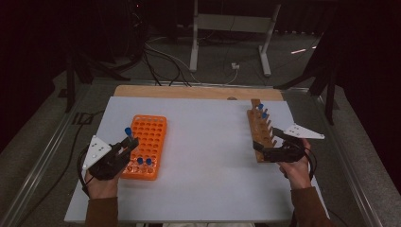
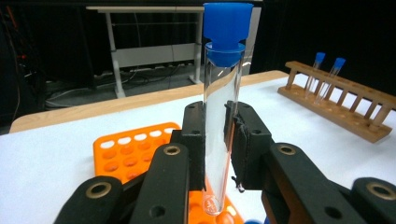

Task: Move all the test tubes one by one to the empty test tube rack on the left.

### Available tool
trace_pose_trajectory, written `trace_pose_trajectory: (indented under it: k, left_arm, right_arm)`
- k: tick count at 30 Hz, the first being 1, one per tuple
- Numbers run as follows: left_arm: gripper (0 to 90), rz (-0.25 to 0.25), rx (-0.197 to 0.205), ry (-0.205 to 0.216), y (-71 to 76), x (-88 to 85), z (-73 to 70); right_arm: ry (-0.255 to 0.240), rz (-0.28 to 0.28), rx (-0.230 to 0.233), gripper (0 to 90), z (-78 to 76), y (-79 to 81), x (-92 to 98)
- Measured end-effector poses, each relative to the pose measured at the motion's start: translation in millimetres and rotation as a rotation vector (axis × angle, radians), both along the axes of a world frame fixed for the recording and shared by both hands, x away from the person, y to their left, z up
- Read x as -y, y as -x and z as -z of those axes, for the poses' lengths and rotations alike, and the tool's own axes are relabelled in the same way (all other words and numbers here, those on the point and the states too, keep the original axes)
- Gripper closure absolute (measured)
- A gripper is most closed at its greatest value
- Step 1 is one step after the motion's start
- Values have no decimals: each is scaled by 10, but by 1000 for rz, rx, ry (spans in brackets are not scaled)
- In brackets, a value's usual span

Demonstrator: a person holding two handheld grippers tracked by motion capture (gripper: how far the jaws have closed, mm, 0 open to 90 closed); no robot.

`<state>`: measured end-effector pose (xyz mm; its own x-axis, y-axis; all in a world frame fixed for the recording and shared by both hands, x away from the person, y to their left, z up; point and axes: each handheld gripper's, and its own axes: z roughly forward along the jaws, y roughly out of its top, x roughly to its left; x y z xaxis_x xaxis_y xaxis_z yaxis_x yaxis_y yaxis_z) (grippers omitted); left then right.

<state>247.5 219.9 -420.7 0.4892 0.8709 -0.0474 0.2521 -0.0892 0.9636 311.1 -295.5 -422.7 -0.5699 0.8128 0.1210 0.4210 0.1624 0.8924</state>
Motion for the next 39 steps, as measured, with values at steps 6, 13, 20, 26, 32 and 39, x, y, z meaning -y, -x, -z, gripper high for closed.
trace_pose_trajectory:
  k: [6, 13, 20, 26, 32, 39]
  left_arm:
    - [782, -7, -25, -5, 28, -52, 129]
    - [782, -13, -51, -21, 39, -93, 249]
    - [783, -19, -56, -35, 55, -94, 329]
    - [782, -19, -66, -45, 60, -96, 392]
    - [782, -21, -86, -57, 61, -105, 457]
    - [782, -24, -105, -61, 67, -125, 513]
  right_arm:
    - [2, 5, 4, 0, 2, 5, -8]
    - [4, 4, 4, 0, 10, 9, -11]
    - [4, -1, 3, 0, 18, 11, -26]
    - [2, 1, 3, 0, 18, 14, -20]
    - [-3, 1, 5, 0, 16, 15, -5]
    - [-5, -1, 0, 0, 21, 16, -5]
